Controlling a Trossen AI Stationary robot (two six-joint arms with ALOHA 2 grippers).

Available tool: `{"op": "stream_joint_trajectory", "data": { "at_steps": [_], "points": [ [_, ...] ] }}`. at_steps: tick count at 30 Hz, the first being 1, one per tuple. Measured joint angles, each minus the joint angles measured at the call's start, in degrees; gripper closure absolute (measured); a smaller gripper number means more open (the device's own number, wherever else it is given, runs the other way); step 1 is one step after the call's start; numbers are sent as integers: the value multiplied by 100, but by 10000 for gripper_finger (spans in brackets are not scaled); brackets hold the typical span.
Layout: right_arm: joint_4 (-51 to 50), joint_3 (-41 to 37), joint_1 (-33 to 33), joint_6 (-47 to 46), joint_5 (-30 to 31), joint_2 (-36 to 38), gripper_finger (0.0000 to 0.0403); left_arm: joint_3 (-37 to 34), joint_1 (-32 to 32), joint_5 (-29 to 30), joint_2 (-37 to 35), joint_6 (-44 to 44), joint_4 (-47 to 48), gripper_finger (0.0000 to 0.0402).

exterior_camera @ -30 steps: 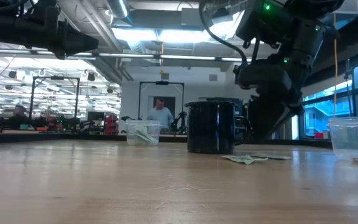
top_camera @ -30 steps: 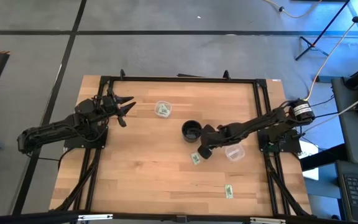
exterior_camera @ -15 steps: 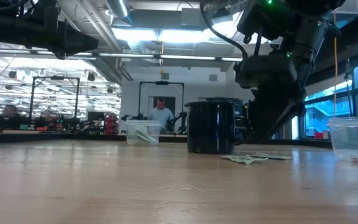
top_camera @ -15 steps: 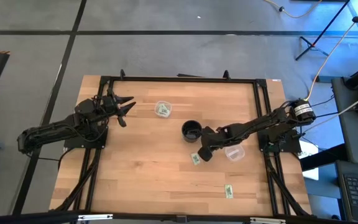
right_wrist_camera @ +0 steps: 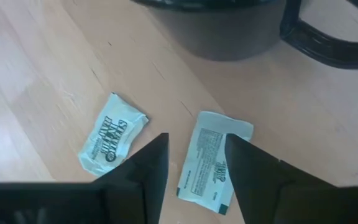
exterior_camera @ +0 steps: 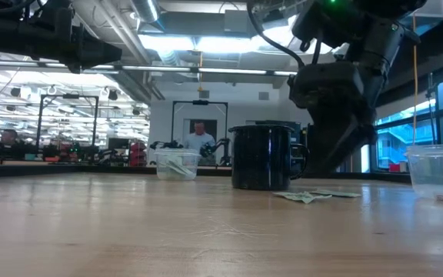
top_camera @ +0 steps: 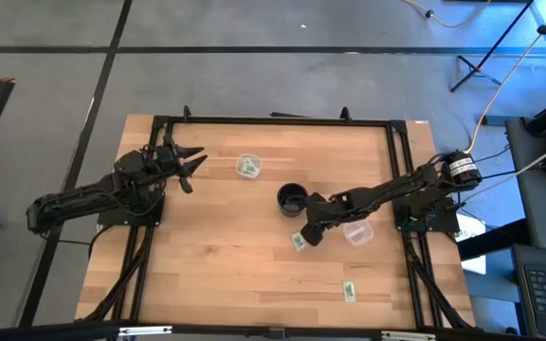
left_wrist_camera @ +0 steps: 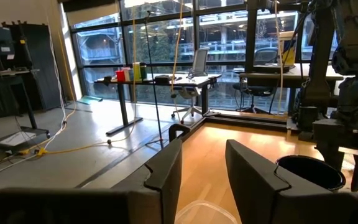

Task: Pick and place items into bin
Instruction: Put the top green stevia packet into the bottom transparent bin

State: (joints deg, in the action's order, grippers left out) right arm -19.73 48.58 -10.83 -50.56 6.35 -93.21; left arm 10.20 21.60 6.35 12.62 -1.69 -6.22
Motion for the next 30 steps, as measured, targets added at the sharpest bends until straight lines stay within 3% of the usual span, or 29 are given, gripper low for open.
{"op": "stream_joint_trajectory", "data": {
  "at_steps": [10,21,30],
  "points": [
    [64,2,0,21,-189,0,237,0,-2,2,0,-4,0,282],
    [-152,-15,11,-11,-103,-100,143,0,-2,0,2,-4,-1,285],
    [-118,1,-32,126,76,-482,128,0,-1,2,2,-4,0,285]
  ]
}}
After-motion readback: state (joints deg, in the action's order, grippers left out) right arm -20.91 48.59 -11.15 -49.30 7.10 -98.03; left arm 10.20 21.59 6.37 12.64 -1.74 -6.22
